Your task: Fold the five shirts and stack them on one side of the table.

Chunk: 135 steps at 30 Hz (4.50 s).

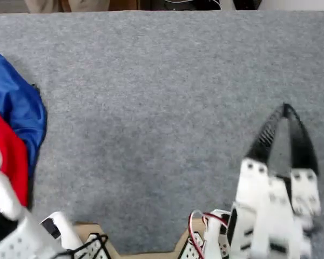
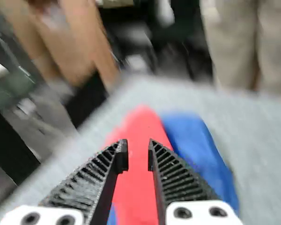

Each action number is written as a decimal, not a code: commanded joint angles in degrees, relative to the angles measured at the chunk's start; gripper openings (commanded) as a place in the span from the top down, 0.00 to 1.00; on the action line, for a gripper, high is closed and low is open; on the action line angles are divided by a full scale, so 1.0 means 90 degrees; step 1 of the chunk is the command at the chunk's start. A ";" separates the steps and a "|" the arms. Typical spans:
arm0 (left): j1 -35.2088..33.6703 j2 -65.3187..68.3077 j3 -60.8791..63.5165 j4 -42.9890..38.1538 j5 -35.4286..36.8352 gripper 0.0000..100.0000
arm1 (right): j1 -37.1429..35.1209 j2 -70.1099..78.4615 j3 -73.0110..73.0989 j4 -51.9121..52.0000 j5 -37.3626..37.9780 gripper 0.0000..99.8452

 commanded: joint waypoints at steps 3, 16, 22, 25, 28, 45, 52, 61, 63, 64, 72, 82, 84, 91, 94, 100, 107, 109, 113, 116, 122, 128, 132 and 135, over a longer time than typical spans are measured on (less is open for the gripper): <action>-0.0860 -0.0063 -0.2276 -0.0137 -0.0020 0.91 | 0.0103 -0.0366 -0.0982 -0.0957 0.0000 1.00; -0.1211 0.0278 -0.3331 -0.2042 0.1954 0.91 | 0.0112 0.3844 -0.5426 -0.0537 -0.0010 1.00; -0.1387 0.1499 -0.4073 -0.1827 0.2110 0.91 | 0.0073 0.5495 -0.7223 0.0996 -0.0166 1.00; -0.1641 0.2203 -0.4923 -0.0977 0.2178 0.91 | 0.0015 0.6188 -0.8015 0.1426 -0.0703 1.00; -0.1621 0.2984 -0.5998 0.0137 0.2364 0.91 | -0.0474 0.6882 -0.8718 0.1836 -0.1074 1.00; -0.1436 0.7243 -0.7873 0.2540 0.1514 0.90 | -0.4537 0.9734 -1.0056 0.5245 -0.2764 1.00; -0.1426 0.8601 -0.7433 0.2725 0.1592 0.73 | -0.4947 1.0466 -1.0066 0.5724 -0.2784 1.00; -0.1475 1.0271 -0.7443 0.1700 0.1612 0.72 | -0.4977 1.0779 -1.0056 0.6066 -0.2784 1.00; -0.1455 1.0564 -0.7570 0.1739 0.1612 0.73 | -0.4967 1.0828 -1.0056 0.6252 -0.2784 1.00; -0.1446 1.0711 -0.7609 0.1739 0.1612 0.73 | -0.4957 1.0847 -1.0056 0.6330 -0.2784 1.00; -0.1446 1.1531 -0.7932 0.1758 0.1621 0.78 | -0.4957 1.0916 -1.0056 0.6447 -0.2784 1.00; -0.1348 1.1687 -0.8098 0.2032 0.1641 0.98 | -0.4947 1.0916 -1.0056 0.6447 -0.2784 1.00; -0.1231 1.1687 -0.8479 0.2452 0.1621 0.98 | -0.4947 1.0916 -1.0056 0.6447 -0.2784 1.00; -0.0527 1.1687 -1.0803 0.4298 0.1641 0.98 | -0.4938 1.0867 -1.0085 0.6447 -0.2784 1.00; -0.0107 1.1687 -1.1780 0.4767 0.1651 0.98 | -0.4928 1.0857 -1.0115 0.6535 -0.2774 1.00; 0.0625 1.0935 -1.2063 0.4757 0.1661 0.98 | -0.4137 1.0613 -1.0066 0.6759 -0.2764 0.99; 0.2325 0.9402 -1.0579 0.4757 0.1661 0.98 | -0.2330 1.0281 -1.0056 0.6789 -0.2559 0.99; 0.2950 0.8972 -1.0002 0.4757 0.1661 0.98 | -0.1753 1.0193 -1.0066 0.6984 -0.2286 0.99; 0.4288 0.8200 -0.8537 0.4757 0.1661 0.98 | -0.0669 1.0037 -1.0066 0.7609 -0.1631 0.99; 0.5284 0.7731 -0.7482 0.4747 0.1768 0.98 | 0.0220 0.9958 -1.0066 0.8010 -0.0928 0.99; 0.7306 0.7253 -0.5871 0.4747 0.2071 0.98 | 0.2193 0.9773 -1.0056 0.8059 0.0791 0.99; 0.8938 0.7233 -0.5197 0.4747 0.2344 0.98 | 0.3814 0.9802 -0.9958 0.8059 0.2501 0.99; 0.9700 0.7243 -0.5148 0.4747 0.2364 0.98 | 0.4156 0.9753 -0.9187 0.8059 0.3243 0.99; 0.9963 0.7184 -0.5148 0.4747 0.2383 0.89 | 0.4166 0.9753 -0.8523 0.8059 0.3643 0.99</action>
